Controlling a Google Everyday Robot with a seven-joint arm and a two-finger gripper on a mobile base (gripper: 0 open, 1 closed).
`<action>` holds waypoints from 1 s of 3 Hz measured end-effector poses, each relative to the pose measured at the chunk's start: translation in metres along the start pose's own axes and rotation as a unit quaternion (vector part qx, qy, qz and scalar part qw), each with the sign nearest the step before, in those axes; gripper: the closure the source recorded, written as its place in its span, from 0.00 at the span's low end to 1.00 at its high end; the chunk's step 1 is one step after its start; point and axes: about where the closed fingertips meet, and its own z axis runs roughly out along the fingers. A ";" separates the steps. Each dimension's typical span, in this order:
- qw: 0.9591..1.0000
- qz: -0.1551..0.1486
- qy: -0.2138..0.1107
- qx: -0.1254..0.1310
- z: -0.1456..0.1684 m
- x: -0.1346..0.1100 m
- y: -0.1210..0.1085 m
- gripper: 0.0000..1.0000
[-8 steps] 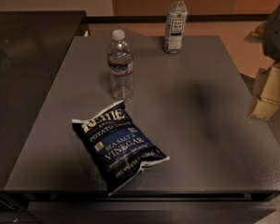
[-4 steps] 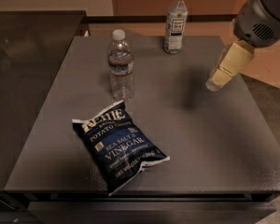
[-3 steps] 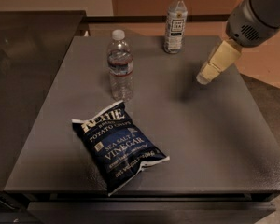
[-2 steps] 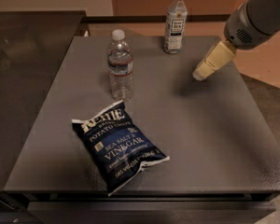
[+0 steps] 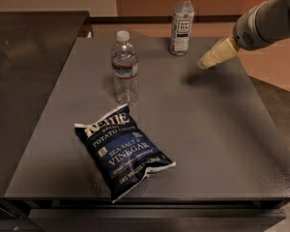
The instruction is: Move blue plastic bottle near water bottle
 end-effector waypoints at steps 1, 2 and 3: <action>0.999 0.018 -0.040 0.019 0.024 -0.010 -0.017 0.00; 0.996 0.036 -0.072 0.024 0.052 -0.019 -0.025 0.00; 0.994 0.052 -0.099 0.013 0.078 -0.027 -0.024 0.00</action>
Offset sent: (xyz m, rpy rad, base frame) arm 0.0901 0.0148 -0.0217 0.1901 -0.1642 -0.0498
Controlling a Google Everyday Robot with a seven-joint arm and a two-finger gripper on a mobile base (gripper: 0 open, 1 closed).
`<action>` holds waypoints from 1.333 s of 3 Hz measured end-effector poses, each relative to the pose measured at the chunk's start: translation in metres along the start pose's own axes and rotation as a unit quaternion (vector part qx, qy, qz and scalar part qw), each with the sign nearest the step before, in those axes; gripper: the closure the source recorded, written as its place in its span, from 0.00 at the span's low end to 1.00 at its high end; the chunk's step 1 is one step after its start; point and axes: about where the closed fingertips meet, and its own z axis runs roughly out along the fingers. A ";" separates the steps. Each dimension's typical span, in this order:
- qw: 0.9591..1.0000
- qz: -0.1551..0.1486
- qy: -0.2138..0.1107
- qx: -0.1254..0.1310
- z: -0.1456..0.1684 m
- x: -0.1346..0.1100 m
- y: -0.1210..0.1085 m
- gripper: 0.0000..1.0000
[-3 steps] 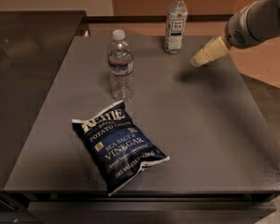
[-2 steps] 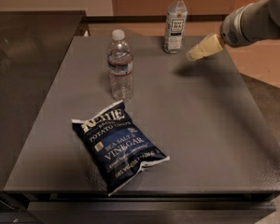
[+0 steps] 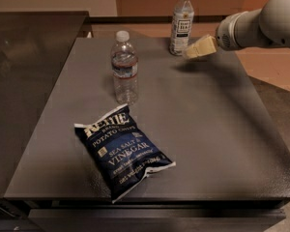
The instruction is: Move blue plastic bottle near water bottle
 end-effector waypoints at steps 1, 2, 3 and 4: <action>1.000 0.017 -0.020 -0.017 0.024 -0.003 0.004 0.00; 0.998 0.030 -0.033 -0.032 0.047 -0.008 0.005 0.00; 0.997 0.036 -0.047 -0.047 0.066 -0.018 0.004 0.00; 0.996 0.035 -0.063 -0.060 0.078 -0.032 0.004 0.00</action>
Offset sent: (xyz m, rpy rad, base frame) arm 0.0594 0.0349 -0.0220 0.1571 0.0013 0.0570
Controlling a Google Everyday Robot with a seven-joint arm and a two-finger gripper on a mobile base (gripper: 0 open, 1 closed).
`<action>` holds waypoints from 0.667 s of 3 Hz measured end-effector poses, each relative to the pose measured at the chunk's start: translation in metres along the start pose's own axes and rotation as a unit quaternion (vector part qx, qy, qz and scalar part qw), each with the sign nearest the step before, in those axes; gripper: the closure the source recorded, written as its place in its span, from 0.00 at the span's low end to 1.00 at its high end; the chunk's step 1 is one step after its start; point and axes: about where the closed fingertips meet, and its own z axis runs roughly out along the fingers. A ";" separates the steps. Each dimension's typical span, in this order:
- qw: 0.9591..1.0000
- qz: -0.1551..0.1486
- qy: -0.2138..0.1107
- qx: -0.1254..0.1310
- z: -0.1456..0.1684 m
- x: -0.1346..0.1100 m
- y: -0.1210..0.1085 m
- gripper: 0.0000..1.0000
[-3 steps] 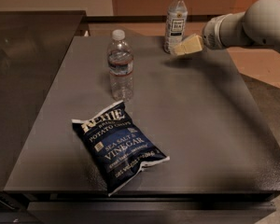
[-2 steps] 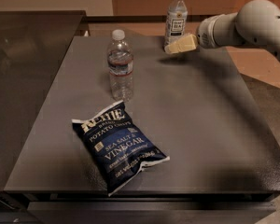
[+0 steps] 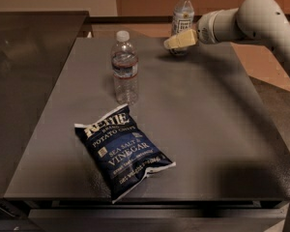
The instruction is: Move blue plastic bottle near water bottle
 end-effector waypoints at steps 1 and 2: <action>1.000 -0.006 -0.008 -0.016 0.012 -0.010 0.003 0.18; 0.999 -0.013 -0.010 -0.028 0.015 -0.016 0.008 0.41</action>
Offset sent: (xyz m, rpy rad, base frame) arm 0.0094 0.0226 0.0152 0.0031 -0.0156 0.0916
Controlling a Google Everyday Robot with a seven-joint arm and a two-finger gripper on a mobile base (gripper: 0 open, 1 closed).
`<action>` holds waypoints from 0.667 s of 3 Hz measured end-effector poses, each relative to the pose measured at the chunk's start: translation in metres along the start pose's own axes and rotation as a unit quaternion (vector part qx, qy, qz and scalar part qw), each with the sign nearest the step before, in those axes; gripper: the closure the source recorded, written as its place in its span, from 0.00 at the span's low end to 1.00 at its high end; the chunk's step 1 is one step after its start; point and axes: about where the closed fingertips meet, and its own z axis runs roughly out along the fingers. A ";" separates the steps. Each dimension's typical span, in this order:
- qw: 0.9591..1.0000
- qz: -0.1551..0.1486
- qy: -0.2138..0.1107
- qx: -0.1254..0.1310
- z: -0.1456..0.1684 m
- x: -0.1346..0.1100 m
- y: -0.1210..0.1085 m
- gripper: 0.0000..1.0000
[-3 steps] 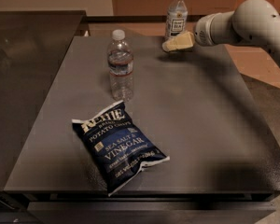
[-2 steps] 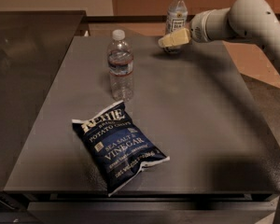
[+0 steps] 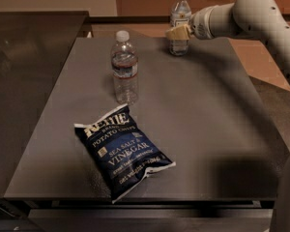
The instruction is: Move blue plastic bottle near water bottle
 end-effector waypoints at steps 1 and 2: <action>1.000 -0.004 0.000 -0.010 -0.008 -0.003 0.005 0.64; 0.999 -0.011 -0.007 -0.035 -0.029 -0.012 0.019 0.87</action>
Offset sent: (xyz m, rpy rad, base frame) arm -0.0657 -0.0032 0.0420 0.0213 -0.0039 0.1403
